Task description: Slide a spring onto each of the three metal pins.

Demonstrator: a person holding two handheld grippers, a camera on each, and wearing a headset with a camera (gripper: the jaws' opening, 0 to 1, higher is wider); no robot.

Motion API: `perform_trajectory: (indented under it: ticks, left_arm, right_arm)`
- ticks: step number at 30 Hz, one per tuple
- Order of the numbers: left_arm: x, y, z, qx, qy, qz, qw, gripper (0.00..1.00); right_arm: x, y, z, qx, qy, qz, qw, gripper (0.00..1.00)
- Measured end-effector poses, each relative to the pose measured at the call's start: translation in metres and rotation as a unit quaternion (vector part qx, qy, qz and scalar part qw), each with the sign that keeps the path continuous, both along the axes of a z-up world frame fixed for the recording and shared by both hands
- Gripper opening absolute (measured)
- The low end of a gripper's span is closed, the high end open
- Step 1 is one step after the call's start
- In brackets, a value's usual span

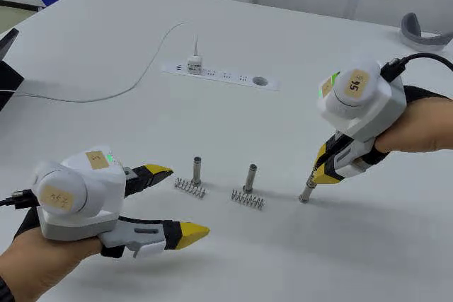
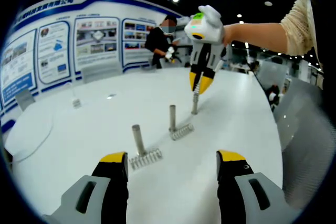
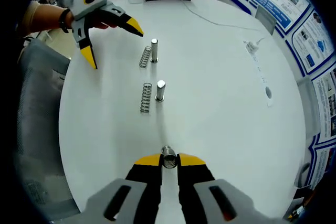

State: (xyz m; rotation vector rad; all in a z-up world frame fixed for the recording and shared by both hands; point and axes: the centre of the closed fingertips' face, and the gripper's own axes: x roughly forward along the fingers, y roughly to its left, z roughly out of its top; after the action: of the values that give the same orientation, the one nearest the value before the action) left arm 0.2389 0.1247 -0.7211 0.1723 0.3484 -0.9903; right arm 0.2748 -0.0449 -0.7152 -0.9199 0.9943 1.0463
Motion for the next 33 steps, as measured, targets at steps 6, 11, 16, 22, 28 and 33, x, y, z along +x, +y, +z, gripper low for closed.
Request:
perform_trajectory:
  ticks: [6,11,16,22,28,33]
  left_arm:
    - [0.0,0.0,0.0,0.001,0.0,0.0,1.0,0.69]
    - [0.0,0.0,0.0,0.0,0.001,0.0,1.0,0.69]
    - [0.0,0.0,0.0,0.0,0.0,0.001,1.0,0.69]
    - [-0.001,0.001,0.001,0.001,0.0,0.001,1.0,0.69]
    - [-0.001,0.002,0.001,0.002,0.0,0.002,1.0,0.69]
    - [-0.001,0.002,0.0,0.003,0.001,0.002,1.0,0.69]
  right_arm:
    - [0.0,0.004,-0.008,0.004,0.008,-0.006,0.9999,0.12]
    - [0.002,0.004,-0.017,0.005,0.014,-0.012,0.9998,0.12]
    - [0.003,0.004,-0.025,-0.001,0.016,-0.014,0.9998,0.12]
    - [0.002,0.004,-0.03,-0.001,0.018,-0.015,0.9997,0.12]
    - [0.002,0.004,-0.032,0.001,0.018,-0.015,0.9997,0.13]
    - [0.001,0.005,-0.033,0.006,0.016,-0.014,0.9998,0.16]
